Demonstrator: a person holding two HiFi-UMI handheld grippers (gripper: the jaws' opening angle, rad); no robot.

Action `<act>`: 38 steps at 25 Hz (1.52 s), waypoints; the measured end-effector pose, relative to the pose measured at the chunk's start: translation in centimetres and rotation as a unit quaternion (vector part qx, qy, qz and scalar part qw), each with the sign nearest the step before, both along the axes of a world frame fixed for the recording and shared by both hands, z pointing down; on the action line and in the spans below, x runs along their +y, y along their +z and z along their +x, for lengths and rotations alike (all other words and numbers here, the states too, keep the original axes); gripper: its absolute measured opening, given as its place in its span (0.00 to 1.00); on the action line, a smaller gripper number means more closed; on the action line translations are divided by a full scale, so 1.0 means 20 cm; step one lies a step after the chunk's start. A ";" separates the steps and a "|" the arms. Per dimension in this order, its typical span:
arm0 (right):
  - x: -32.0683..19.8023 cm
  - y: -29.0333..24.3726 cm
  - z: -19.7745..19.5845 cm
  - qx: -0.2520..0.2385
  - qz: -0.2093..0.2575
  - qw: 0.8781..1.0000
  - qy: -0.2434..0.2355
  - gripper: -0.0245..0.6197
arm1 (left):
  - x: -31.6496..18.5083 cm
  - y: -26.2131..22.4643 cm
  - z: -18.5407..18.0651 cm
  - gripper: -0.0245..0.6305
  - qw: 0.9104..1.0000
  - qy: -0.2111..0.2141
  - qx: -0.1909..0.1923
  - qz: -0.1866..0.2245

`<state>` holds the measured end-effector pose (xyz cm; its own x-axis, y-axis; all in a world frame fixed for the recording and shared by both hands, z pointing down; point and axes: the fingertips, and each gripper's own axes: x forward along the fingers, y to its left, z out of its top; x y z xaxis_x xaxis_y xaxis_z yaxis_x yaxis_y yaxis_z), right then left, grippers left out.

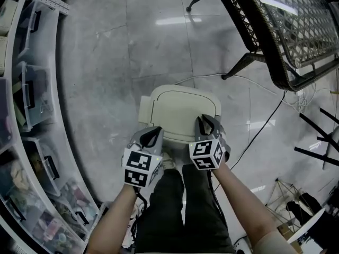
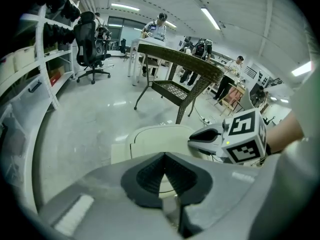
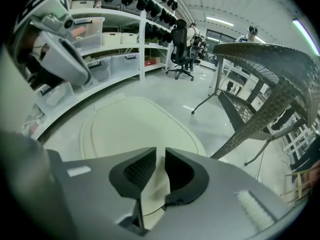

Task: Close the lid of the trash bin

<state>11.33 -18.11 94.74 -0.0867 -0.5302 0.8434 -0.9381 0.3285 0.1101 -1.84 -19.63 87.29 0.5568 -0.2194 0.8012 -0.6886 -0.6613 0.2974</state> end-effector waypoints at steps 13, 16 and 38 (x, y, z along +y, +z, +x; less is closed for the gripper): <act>-0.07 -0.55 0.04 -0.067 0.002 0.997 0.038 0.23 | -0.09 -0.48 -0.05 0.04 0.999 -0.016 0.010 0.043; -0.11 -0.84 0.02 -0.085 0.028 0.995 0.042 0.20 | -0.12 -0.68 -0.07 0.04 0.998 -0.018 0.014 0.061; -0.03 -3.18 -0.06 -0.195 0.320 0.927 0.017 0.07 | -0.12 -2.70 -0.23 0.04 0.932 -0.037 0.086 0.350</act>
<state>10.19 -18.66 31.06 -0.2931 -0.9191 0.2633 -0.9561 0.2825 -0.0782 -6.45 -22.06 33.37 0.6268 -0.6971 0.3481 -0.7216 -0.6879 -0.0782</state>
